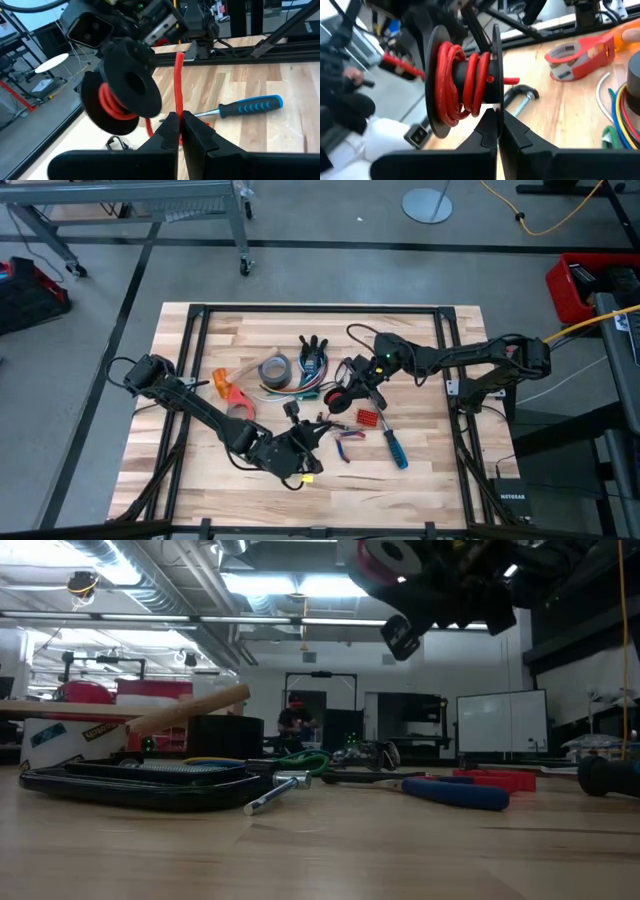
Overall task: Coil cords
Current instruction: Coil the red wire onto a black spool
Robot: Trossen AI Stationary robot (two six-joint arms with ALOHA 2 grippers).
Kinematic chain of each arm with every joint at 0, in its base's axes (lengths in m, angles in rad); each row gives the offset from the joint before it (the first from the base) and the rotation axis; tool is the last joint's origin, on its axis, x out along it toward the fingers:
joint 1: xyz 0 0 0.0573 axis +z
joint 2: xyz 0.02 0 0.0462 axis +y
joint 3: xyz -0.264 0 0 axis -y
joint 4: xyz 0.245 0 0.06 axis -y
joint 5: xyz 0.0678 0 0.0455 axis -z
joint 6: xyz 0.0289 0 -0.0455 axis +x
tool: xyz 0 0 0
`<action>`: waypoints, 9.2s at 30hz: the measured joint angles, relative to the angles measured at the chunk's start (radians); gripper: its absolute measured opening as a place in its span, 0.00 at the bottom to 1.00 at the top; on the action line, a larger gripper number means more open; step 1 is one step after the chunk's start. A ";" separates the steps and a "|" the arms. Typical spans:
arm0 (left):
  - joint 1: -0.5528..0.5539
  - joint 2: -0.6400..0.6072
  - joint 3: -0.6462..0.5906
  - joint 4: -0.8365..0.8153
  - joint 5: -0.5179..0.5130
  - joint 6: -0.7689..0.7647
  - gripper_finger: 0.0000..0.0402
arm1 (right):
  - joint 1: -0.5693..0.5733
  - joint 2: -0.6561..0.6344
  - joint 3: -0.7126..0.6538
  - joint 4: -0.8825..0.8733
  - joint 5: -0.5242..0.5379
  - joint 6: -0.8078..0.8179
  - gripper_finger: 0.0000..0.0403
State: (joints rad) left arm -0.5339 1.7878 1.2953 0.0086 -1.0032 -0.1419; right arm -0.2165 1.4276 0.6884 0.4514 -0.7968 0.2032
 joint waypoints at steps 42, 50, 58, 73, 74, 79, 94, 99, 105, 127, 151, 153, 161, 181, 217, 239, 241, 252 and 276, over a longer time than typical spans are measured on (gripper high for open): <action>0.227 -0.001 -0.002 -0.131 0.511 -0.240 0.00 | 0.257 -0.001 0.000 -0.366 0.543 -0.262 0.00; 0.235 -0.001 -0.001 -0.127 0.510 -0.170 0.05 | 0.271 0.000 0.000 -0.352 0.541 -0.206 0.00; 0.237 -0.001 0.001 -0.125 0.494 -0.169 0.13 | 0.271 0.000 -0.001 -0.340 0.533 -0.204 0.00; 0.235 0.002 0.001 -0.127 0.408 -0.141 0.16 | 0.269 0.000 -0.001 -0.333 0.613 -0.202 0.00; 0.235 0.002 0.001 -0.127 0.384 -0.134 0.16 | 0.269 0.000 -0.001 -0.333 0.641 -0.201 0.00; 0.235 0.001 0.001 -0.124 0.316 -0.141 0.16 | 0.268 0.000 0.003 -0.337 0.795 -0.155 0.00; 0.186 0.000 0.000 -0.126 0.316 -0.476 0.16 | 0.268 0.000 0.136 -0.334 1.145 -0.102 0.00; 0.192 0.009 0.000 -0.127 0.316 -0.670 0.16 | 0.268 0.000 0.150 -0.245 1.145 -0.106 0.00; 0.196 0.013 0.000 -0.120 0.319 -0.787 0.16 | 0.268 0.000 0.151 -0.176 1.145 -0.132 0.00; 0.196 0.014 0.000 0.043 0.320 -0.774 0.16 | 0.269 0.000 0.151 -0.163 1.117 -0.134 0.00; 0.223 0.014 0.000 0.030 0.319 -0.741 0.01 | 0.269 0.000 0.151 -0.161 1.091 -0.134 0.00; 0.223 0.014 0.000 0.023 0.319 -0.741 0.01 | 0.269 0.000 0.151 -0.161 1.091 -0.134 0.00; 0.204 0.014 0.000 -0.022 0.320 -0.750 0.00 | 0.269 0.000 0.151 -0.163 1.091 -0.134 0.00; 0.186 0.014 0.000 -0.130 0.424 -0.816 0.10 | 0.269 0.000 0.151 -0.161 1.091 -0.134 0.00; 0.253 0.014 0.000 0.009 0.416 -0.735 0.37 | 0.269 0.000 0.151 -0.154 1.091 -0.133 0.02; 0.209 0.014 0.000 -0.091 0.368 -0.753 0.00 | 0.269 0.000 0.151 -0.175 1.090 -0.135 0.02; 0.198 0.014 0.000 -0.154 0.362 -0.804 0.00 | 0.269 -0.005 0.151 -0.202 1.091 -0.146 0.01; 0.153 -0.003 0.000 -0.492 0.277 -1.049 0.00 | 0.269 -0.074 0.150 -0.391 0.959 -0.118 0.01; 0.236 -0.081 0.000 -0.353 0.264 -0.662 0.00 | 0.269 -0.055 0.150 -0.670 0.751 -0.011 0.00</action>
State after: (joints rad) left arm -0.2977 1.7069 1.2957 -0.3441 -0.7393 -0.8034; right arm 0.0528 1.3723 0.8387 -0.2190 -0.0463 0.1927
